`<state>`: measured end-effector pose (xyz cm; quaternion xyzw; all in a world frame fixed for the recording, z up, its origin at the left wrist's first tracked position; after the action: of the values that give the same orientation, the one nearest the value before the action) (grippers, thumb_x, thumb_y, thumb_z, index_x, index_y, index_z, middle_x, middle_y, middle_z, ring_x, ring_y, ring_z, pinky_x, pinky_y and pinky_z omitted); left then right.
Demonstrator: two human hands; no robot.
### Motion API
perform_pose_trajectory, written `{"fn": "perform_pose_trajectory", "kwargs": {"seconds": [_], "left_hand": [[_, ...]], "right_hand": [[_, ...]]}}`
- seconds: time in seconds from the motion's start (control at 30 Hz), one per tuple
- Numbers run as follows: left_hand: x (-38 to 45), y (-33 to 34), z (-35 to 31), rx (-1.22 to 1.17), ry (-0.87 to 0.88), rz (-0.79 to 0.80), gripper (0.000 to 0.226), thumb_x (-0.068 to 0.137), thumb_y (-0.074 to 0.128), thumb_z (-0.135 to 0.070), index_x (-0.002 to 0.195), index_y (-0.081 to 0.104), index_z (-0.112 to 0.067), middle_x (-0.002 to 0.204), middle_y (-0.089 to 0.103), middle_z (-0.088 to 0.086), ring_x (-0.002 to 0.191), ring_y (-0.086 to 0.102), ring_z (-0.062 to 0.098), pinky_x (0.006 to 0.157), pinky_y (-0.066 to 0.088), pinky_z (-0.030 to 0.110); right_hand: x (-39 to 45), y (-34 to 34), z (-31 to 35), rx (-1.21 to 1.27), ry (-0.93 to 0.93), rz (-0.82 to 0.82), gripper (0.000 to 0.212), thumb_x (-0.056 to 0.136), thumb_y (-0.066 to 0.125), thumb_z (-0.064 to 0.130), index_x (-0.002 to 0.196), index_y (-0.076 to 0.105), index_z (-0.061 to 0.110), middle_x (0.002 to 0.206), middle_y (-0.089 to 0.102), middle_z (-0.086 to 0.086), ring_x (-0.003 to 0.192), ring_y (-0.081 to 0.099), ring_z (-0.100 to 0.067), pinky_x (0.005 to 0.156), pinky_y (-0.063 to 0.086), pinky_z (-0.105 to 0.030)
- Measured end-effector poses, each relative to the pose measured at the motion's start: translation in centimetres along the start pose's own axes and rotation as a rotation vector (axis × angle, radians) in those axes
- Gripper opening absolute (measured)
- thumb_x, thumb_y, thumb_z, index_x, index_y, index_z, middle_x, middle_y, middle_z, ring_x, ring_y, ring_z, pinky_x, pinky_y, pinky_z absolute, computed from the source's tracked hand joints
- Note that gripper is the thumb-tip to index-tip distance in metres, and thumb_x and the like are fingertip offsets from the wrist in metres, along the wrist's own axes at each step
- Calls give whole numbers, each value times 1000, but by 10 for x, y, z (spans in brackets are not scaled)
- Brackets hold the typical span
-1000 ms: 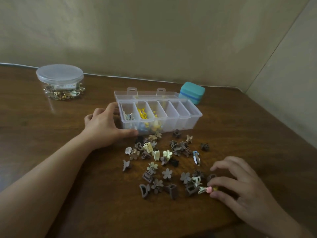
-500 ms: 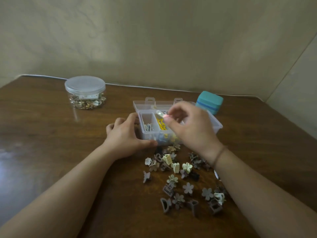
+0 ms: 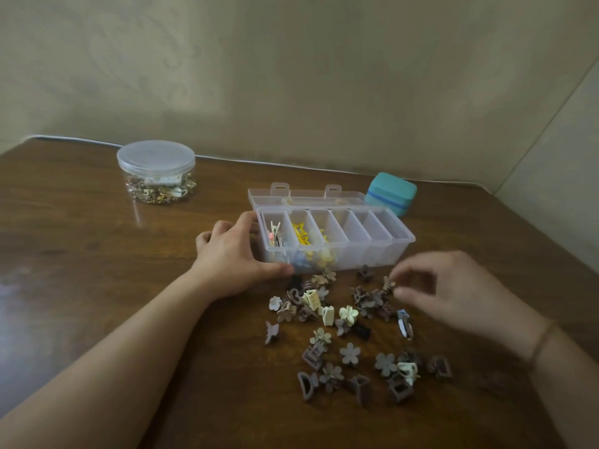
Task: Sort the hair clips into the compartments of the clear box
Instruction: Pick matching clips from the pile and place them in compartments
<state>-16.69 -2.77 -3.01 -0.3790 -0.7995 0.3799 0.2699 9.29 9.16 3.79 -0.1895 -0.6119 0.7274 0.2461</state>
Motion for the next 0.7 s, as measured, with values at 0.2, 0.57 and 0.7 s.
{"fn": "perform_pose_trajectory", "kwargs": {"seconds": [0.2,0.57,0.7], "left_hand": [[-1,-1,-2,-17,-1,7,101,59,70,-74,142,26,-36,139,47,-3,135,29,19,111,16,45],[-4,-4,-5,-16,15,5,99,61,71,-72,142,27,-36,137,47,-7,135,28,18,111,15,44],[-3,-3,-2,-23,24,18,100,61,70,-73,142,26,-37,139,46,-8,135,27,17,111,14,43]], "right_hand": [[-23,26,-2,-113,93,136,30,82,62,58,108,57,46,83,63,16,78,59,1,67,53,-22],[54,-23,29,419,-4,-264,14,82,71,16,89,70,28,79,68,7,67,61,0,57,45,-7],[110,-10,46,456,-59,-203,4,82,73,22,85,71,24,71,70,4,64,61,-7,61,45,-20]]}}
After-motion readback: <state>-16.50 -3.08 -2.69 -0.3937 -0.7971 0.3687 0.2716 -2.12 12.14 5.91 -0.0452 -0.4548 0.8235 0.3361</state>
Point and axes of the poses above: each hand's wrist, its own x-axis towards the middle knuckle, its own y-axis out of the palm, z = x × y, the point moved 5 cm from there along x, towards the middle knuckle
